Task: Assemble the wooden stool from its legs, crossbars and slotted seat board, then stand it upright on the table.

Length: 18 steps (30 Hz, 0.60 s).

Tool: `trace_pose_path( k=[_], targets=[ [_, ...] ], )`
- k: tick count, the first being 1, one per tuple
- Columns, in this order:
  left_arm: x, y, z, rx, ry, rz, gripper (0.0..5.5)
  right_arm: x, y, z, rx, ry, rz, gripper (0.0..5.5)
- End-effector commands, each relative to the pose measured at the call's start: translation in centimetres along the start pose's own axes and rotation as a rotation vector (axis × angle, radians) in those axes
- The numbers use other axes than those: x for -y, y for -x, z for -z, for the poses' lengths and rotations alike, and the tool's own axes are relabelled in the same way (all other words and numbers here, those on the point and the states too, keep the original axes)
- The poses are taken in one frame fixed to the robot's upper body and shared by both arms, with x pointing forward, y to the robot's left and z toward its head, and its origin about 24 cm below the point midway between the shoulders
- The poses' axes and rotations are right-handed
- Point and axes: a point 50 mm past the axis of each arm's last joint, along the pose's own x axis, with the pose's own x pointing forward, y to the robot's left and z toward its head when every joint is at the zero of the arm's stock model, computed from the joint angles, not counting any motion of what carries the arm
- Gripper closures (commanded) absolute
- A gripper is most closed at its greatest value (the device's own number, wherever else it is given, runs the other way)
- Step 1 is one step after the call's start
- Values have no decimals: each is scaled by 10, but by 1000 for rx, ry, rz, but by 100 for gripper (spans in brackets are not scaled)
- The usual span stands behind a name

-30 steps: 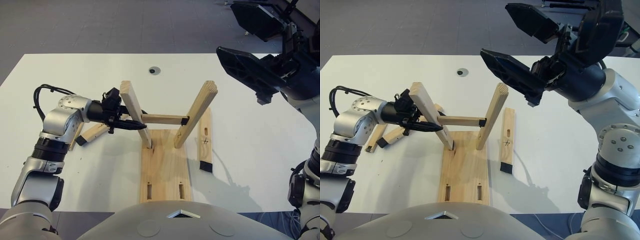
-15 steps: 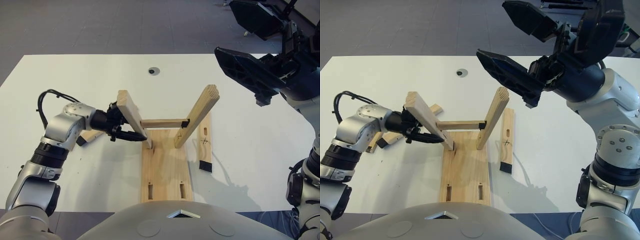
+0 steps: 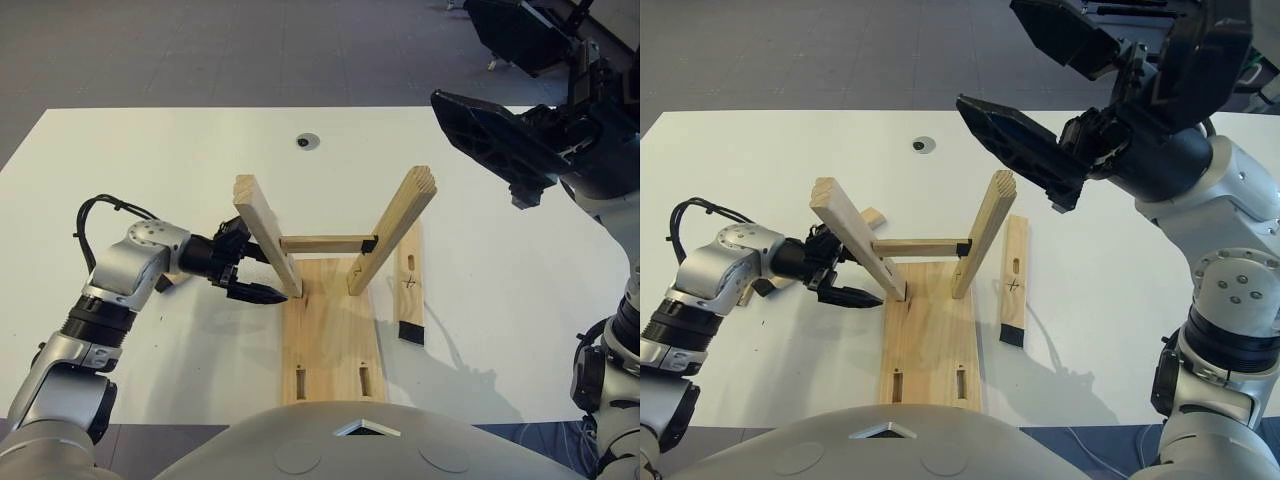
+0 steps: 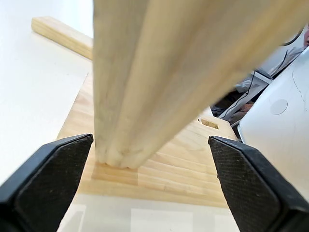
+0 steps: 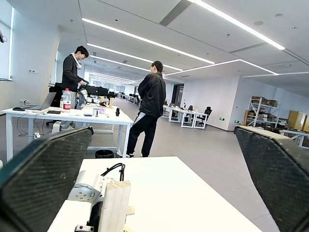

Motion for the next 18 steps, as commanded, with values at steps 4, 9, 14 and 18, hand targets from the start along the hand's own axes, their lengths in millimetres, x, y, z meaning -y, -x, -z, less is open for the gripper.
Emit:
trace_pose_path(
  k=[4, 9, 14, 18],
  targets=[
    [20, 14, 1, 87, -78, -83, 111, -11, -17, -2, -118, 108, 2, 10],
    [33, 26, -3, 186, -118, -198, 111, -30, -51, 6, -297, 368, -11, 10],
    [39, 33, -6, 213, -135, -257, 111, -32, -73, 29, -429, 450, -4, 10],
    [37, 37, -12, 214, -151, -264, 111, -40, -66, 67, -579, 430, -67, 10]
  ],
)
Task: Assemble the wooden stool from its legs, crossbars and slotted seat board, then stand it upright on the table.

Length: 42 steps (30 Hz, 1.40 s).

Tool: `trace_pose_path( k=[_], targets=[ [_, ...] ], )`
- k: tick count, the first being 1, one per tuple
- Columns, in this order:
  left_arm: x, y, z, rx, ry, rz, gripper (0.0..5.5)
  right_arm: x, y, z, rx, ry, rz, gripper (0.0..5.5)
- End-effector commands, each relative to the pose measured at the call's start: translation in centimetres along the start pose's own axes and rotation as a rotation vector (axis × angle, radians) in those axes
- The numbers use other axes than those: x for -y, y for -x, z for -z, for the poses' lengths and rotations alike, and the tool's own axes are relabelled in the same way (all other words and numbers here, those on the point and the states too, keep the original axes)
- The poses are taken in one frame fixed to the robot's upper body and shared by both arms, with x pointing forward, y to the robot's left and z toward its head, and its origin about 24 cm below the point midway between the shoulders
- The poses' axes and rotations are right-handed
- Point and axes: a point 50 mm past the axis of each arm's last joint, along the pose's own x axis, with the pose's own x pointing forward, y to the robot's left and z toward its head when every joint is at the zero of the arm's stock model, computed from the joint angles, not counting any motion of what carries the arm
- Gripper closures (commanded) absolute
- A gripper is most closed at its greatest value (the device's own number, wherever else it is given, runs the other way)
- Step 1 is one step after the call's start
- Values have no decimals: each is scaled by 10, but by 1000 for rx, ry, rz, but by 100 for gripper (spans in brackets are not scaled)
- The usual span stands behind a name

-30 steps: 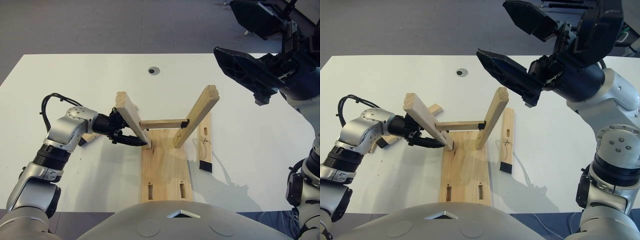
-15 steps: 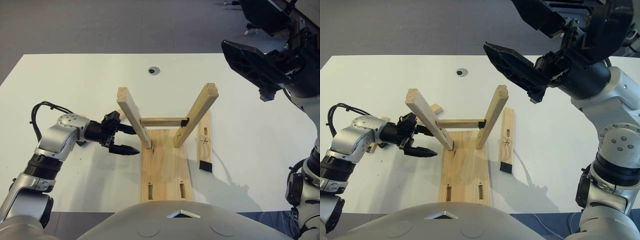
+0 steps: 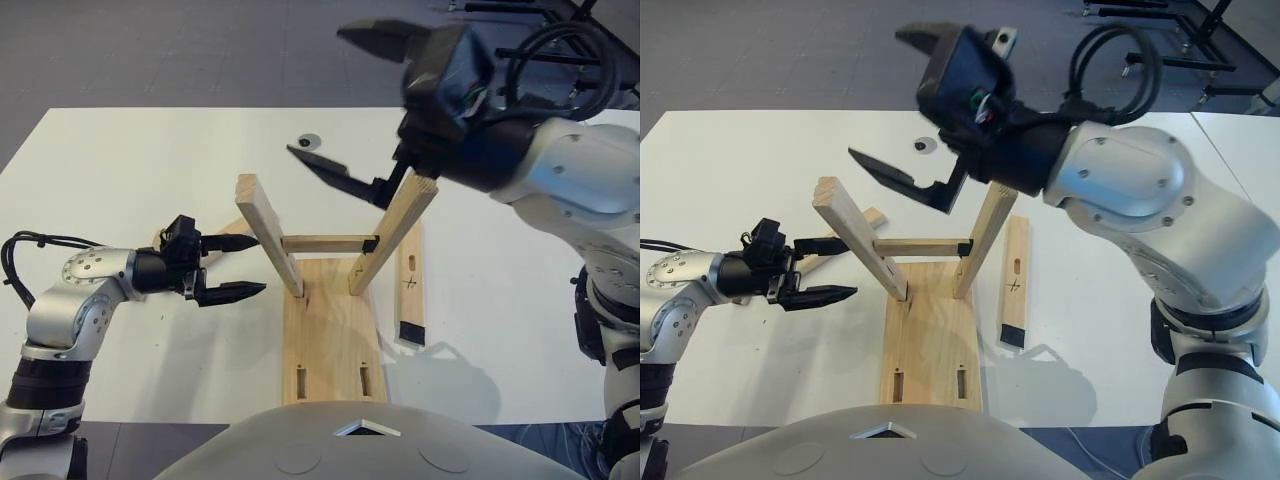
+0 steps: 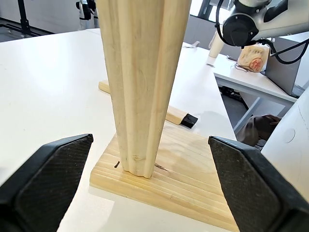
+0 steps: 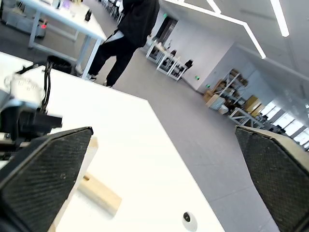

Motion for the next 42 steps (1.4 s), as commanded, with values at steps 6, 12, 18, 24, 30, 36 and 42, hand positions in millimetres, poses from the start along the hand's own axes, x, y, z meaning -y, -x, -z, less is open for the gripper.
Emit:
trace_pose_path(
  k=[6, 12, 18, 24, 30, 36, 42],
  targets=[
    [-9, 0, -14, -20, -39, 23, 111, -30, -17, 39, -165, 114, -51, 10],
    [-10, -2, -18, -19, -49, 37, 111, -38, -22, 47, -206, 147, -79, 10],
    [-12, -6, -18, -28, -48, 58, 111, -63, -18, 92, -385, 118, -206, 10],
    [-15, -7, -19, -44, -45, 65, 111, -71, -15, 100, -420, 129, -264, 10],
    [-17, -6, -19, -30, -56, 43, 111, -54, -16, 82, -337, 152, -209, 10],
    [-17, -2, -19, 20, -69, -12, 111, -19, -4, 36, -115, 125, -108, 10],
    [-16, 20, -20, 92, -47, -132, 111, 31, 45, 10, 116, -21, 70, 10]
  ],
)
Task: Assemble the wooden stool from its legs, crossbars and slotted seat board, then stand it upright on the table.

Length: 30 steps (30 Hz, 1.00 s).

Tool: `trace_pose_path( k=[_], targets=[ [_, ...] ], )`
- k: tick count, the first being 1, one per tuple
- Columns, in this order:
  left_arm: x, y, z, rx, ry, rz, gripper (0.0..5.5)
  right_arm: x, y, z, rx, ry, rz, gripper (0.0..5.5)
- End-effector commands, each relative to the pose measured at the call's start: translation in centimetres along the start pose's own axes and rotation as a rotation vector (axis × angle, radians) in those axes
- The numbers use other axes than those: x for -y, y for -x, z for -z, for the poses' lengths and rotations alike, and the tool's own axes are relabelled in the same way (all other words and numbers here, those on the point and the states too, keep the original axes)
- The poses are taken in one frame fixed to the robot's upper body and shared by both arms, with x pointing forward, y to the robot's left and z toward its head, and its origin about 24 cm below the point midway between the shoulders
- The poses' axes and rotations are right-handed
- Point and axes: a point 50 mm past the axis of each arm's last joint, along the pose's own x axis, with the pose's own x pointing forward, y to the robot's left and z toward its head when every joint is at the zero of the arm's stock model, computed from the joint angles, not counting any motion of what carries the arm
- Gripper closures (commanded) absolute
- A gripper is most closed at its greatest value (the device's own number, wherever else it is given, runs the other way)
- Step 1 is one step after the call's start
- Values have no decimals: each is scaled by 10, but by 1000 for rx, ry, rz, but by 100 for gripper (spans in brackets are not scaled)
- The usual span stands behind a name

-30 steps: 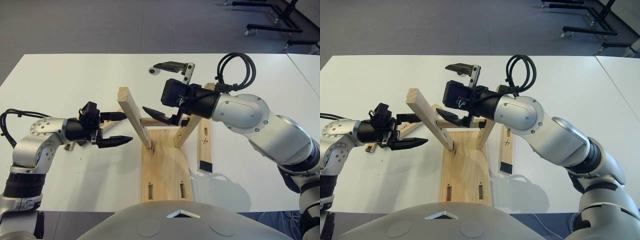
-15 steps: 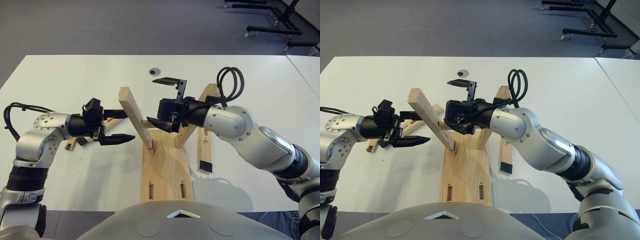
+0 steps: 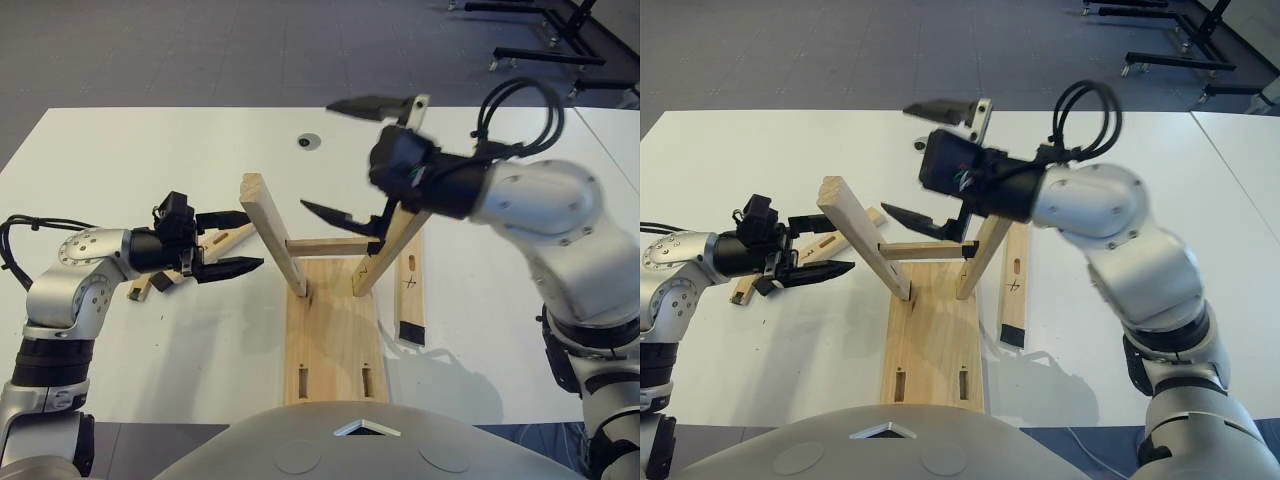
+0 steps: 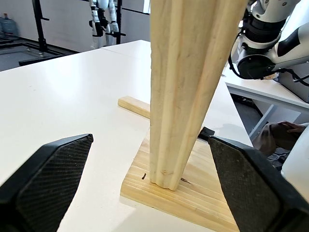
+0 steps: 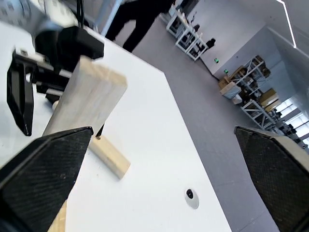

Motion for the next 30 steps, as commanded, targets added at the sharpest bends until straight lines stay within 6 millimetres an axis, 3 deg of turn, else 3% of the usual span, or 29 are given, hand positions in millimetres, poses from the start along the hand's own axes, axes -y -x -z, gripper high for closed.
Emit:
trace_pose_path(
  k=[1, 3, 5, 9, 12, 16, 22, 30],
  targets=[
    [-1, 20, -7, 55, 13, -100, 111, 39, 51, -6, 146, -140, 172, 10],
    [-2, 33, -13, 101, 15, -149, 111, 53, 98, 11, 137, -261, 268, 10],
    [-5, 38, -19, 150, -3, -188, 111, 56, 132, 26, 116, -340, 340, 10],
    [-13, 25, -36, 239, -71, -216, 111, 32, 165, 74, -20, -544, 327, 10],
    [-12, 11, -39, 238, -75, -166, 111, 18, 163, 100, -57, -641, 288, 10],
    [-15, 2, -42, 222, -72, -123, 111, 10, 142, 120, -55, -684, 252, 10],
    [-15, -2, -41, 191, -65, -94, 111, 6, 112, 111, 23, -688, 184, 10],
    [-14, -12, -37, 156, -67, -58, 111, -4, 99, 103, 72, -797, 79, 10]
  ],
)
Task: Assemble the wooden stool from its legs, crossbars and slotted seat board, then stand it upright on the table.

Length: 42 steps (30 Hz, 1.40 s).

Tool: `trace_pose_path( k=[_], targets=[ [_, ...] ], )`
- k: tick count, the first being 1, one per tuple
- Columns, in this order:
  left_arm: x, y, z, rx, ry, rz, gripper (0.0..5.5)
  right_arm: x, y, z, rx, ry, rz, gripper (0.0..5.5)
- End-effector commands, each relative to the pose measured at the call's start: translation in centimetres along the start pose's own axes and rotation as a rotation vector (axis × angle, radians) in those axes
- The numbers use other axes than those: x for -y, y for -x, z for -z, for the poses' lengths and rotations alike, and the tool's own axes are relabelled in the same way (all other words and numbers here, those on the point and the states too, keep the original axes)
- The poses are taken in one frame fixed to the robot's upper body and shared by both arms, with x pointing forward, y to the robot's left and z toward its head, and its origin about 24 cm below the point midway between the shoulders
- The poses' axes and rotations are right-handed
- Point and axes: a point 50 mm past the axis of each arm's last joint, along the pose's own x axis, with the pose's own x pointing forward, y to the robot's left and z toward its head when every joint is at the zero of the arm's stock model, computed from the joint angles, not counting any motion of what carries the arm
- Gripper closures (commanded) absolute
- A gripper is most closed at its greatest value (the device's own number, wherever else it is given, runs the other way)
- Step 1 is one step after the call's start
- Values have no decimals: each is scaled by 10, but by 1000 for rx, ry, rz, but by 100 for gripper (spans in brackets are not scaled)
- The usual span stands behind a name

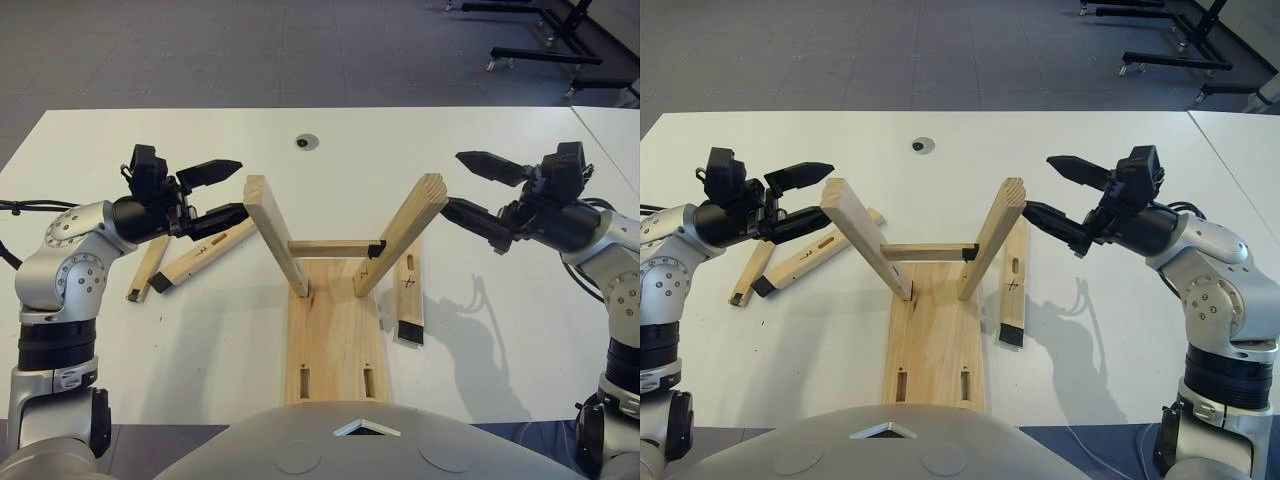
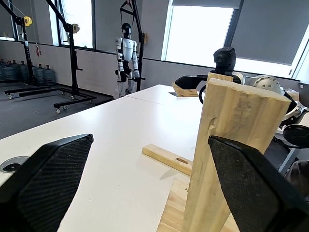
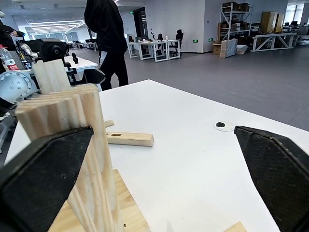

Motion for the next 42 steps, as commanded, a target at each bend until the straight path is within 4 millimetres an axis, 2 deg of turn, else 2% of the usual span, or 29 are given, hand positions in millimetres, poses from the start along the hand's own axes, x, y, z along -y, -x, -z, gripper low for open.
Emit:
trace_pose_path(
  k=[1, 7, 13, 17, 21, 28, 32, 39, 42],
  targets=[
    [1, -9, -1, -37, -19, 43, 111, -10, -9, 0, -12, -22, -73, 10],
    [7, -22, -1, -50, -34, 93, 111, -15, -14, 0, -23, -6, -90, 10],
    [21, -46, 11, -117, -73, 169, 111, -22, -24, 0, -30, 5, -130, 10],
    [26, -51, 16, -129, -73, 184, 111, -25, -30, 1, -40, 14, -146, 10],
    [24, -48, 19, -145, -83, 165, 111, -27, -31, 2, -42, 17, -145, 10],
    [7, -33, 6, -133, -147, 71, 111, -27, -21, 13, -83, 11, -98, 10],
    [2, -17, -4, -113, -180, 11, 111, -13, -10, 8, -26, 38, 27, 10],
    [4, -13, -7, -109, -207, 5, 111, 1, 13, 19, -128, 96, 152, 10],
    [-4, -4, -10, -127, -252, -61, 111, 4, 19, 18, -144, 118, 178, 10]
  ],
)
